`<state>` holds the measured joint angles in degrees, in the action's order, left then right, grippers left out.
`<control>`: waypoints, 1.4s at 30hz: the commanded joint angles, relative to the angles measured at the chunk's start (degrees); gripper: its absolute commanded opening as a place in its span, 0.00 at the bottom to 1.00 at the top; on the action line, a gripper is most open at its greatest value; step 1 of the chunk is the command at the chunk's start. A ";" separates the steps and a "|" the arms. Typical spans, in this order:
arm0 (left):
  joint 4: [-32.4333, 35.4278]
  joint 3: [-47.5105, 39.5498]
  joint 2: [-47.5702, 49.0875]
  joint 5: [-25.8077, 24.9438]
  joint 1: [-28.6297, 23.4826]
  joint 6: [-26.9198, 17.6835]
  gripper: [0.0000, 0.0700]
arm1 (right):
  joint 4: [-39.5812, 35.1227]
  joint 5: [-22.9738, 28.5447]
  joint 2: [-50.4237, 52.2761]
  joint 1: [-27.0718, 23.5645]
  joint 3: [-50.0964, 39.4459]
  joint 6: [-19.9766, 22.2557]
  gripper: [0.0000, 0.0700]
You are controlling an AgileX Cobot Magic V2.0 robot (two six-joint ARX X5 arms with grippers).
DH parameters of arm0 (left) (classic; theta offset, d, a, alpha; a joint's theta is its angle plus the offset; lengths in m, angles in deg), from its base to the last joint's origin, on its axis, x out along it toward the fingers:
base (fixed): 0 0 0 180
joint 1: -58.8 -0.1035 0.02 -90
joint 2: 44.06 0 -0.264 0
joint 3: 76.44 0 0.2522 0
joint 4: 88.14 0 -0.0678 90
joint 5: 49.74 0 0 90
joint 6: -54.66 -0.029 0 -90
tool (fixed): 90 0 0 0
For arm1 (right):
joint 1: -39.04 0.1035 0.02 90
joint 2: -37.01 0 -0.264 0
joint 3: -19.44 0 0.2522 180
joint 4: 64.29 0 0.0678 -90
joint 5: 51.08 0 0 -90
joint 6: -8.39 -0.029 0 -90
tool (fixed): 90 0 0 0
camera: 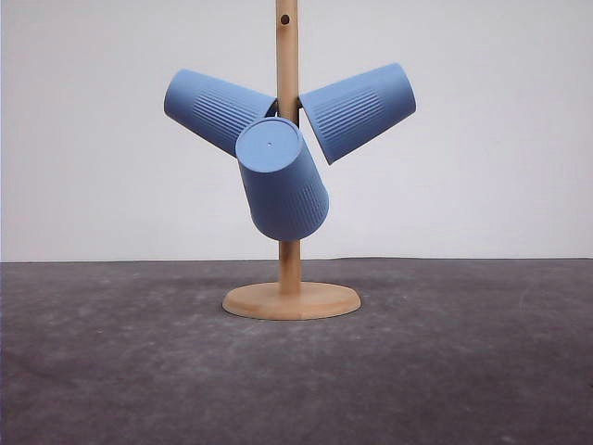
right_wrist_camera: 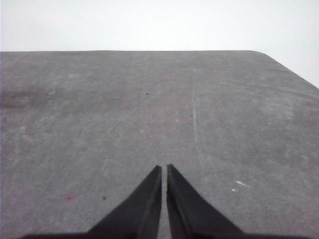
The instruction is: Place three cups
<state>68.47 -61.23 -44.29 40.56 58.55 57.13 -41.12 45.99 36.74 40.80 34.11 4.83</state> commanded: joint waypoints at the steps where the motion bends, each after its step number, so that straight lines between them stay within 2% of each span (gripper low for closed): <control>1: 0.62 -0.72 0.07 0.13 -0.11 0.13 0.00 | -0.39 0.05 0.07 -0.07 -0.22 -0.94 0.02; 42: 0.63 -0.72 0.07 0.14 -0.11 0.12 0.00 | -0.39 0.04 0.07 -0.07 -0.22 -0.94 0.02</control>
<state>68.47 -61.23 -44.29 40.56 58.55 57.23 -41.12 45.99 36.74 40.80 34.11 4.83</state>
